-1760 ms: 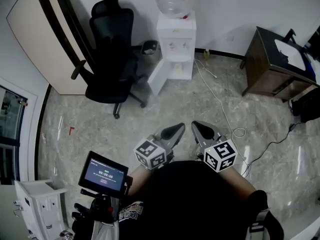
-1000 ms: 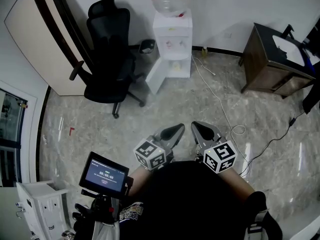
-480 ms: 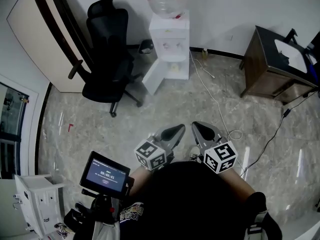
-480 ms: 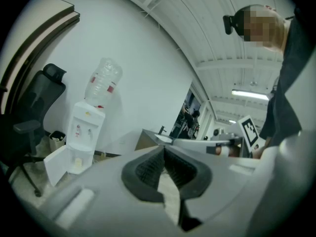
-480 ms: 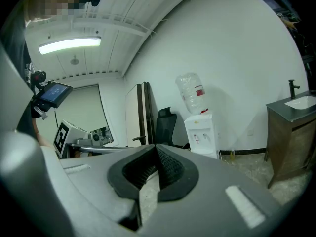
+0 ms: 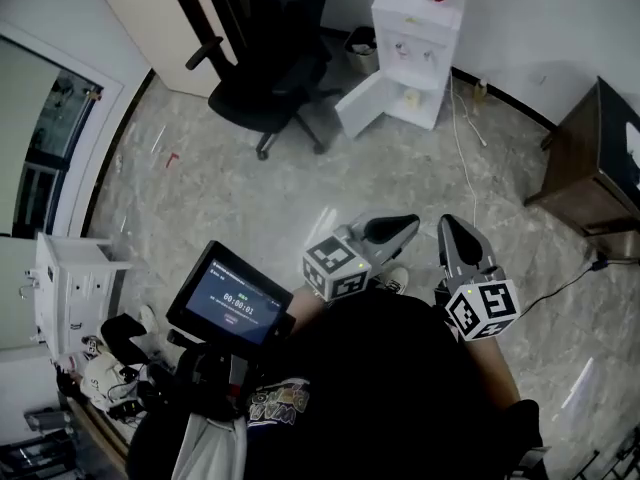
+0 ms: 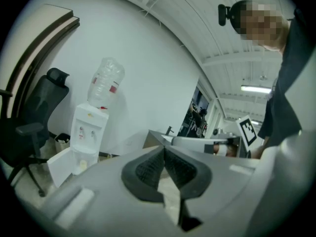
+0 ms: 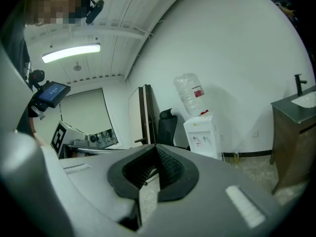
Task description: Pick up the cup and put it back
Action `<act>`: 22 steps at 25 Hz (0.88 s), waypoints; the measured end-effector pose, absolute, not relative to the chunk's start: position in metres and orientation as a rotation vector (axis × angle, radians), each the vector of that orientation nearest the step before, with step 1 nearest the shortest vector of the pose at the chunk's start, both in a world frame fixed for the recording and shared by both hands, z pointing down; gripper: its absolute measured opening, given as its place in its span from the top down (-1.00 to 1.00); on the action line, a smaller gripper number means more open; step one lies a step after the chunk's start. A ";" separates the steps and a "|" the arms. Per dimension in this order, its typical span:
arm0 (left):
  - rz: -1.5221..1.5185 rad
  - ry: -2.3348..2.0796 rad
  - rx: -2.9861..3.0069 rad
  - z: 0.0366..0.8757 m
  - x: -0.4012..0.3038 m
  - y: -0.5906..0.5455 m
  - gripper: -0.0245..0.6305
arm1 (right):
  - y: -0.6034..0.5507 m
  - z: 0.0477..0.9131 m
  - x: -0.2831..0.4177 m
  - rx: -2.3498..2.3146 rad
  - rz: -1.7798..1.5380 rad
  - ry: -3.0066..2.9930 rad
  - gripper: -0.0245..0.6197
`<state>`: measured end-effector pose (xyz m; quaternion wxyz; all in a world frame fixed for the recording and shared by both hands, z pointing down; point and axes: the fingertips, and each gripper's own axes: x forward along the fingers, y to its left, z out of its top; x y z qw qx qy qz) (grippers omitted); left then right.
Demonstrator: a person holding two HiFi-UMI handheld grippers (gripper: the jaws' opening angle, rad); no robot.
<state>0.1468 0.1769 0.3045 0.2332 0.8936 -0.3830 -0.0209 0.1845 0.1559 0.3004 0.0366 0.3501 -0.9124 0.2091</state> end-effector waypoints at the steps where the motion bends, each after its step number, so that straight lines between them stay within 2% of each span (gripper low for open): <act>1: -0.059 -1.060 2.457 0.306 0.146 0.175 0.92 | 0.154 0.301 0.182 1.066 0.629 -2.807 0.90; 10: -0.106 -1.122 2.439 0.321 0.120 0.157 0.92 | 0.133 0.316 0.162 1.037 0.589 -2.821 0.90; 22: -0.171 -0.970 2.416 0.322 0.035 -0.013 0.92 | -0.026 0.313 0.069 1.109 0.575 -2.707 0.90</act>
